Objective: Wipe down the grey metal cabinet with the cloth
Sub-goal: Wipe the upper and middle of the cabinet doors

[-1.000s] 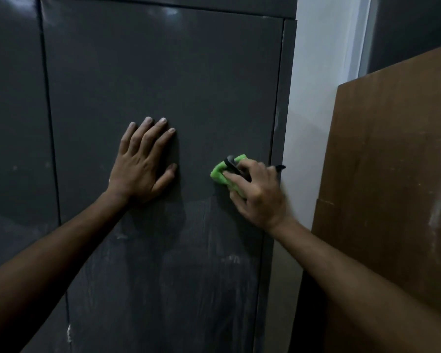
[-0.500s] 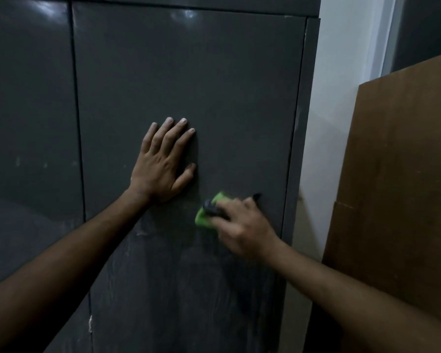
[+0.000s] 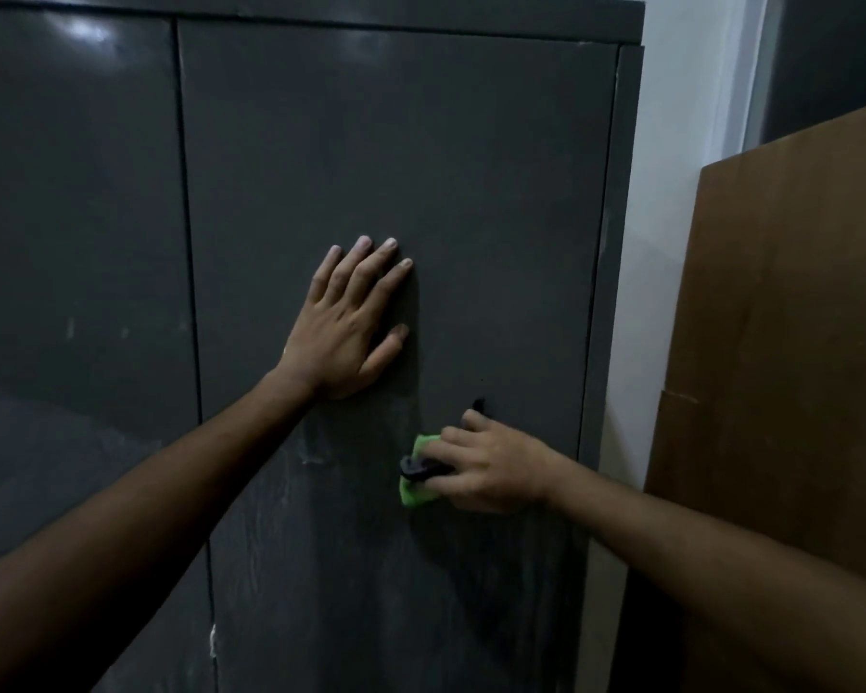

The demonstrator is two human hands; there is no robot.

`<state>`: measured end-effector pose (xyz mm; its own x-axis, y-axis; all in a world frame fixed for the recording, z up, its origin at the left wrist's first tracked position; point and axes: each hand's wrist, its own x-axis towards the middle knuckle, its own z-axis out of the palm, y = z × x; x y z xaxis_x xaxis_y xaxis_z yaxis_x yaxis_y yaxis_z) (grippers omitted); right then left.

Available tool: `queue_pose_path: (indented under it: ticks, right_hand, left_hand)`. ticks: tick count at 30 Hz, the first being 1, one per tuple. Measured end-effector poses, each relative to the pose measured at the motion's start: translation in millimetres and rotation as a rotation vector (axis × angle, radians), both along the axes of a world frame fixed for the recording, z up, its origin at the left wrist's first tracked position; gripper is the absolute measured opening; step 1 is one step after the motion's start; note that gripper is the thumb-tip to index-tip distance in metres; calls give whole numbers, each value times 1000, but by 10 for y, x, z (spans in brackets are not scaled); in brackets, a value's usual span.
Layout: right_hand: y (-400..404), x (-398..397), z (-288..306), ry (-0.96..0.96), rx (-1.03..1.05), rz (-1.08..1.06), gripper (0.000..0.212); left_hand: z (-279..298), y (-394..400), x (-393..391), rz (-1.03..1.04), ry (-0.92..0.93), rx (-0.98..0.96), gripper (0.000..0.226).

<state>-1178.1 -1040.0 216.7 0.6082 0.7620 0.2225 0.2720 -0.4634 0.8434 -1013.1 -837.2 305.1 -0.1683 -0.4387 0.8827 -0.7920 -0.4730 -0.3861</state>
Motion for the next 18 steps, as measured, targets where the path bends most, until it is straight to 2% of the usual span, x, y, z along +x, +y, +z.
queue_pose_path:
  ticks: [2, 4, 6, 7, 9, 11, 12, 13, 14, 16, 17, 18]
  right_hand:
    - [11, 69, 225, -167, 153, -11, 28]
    - [112, 165, 272, -441, 523, -54, 34]
    - [269, 287, 32, -583, 817, -56, 42]
    - [366, 336, -152, -580, 825, -54, 41]
    - [479, 393, -460, -400, 503, -10, 28]
    - [490, 333, -381, -166, 193, 12, 20]
    - [486, 333, -244, -162, 151, 19, 18]
    - [486, 360, -104, -238, 198, 19, 18]
    - [494, 399, 17, -362, 337, -4, 21]
    - [606, 479, 97, -623, 749, -82, 34]
    - [689, 537, 25, -700, 873, -97, 38]
    - [784, 588, -93, -704, 883, -88, 38]
  left_hand:
    - [20, 112, 52, -14, -26, 54, 70]
    - [1, 253, 132, -8, -44, 83, 68]
    - [-50, 426, 236, 9, -46, 83, 67]
    - [-79, 519, 292, 14, -48, 79, 66]
    - [-117, 704, 411, 24, -60, 89, 66]
    - [-160, 883, 534, 38, -67, 113, 67]
    - [-186, 972, 599, 42, -68, 116, 67]
    - [-215, 1056, 665, 44, -71, 113, 68]
    - [-243, 1131, 725, 44, -76, 109, 68]
    - [-296, 1258, 818, 40, -83, 101, 68]
    - [-317, 1313, 853, 38, -85, 102, 68]
    - [-330, 1364, 881, 37, -88, 105, 68]
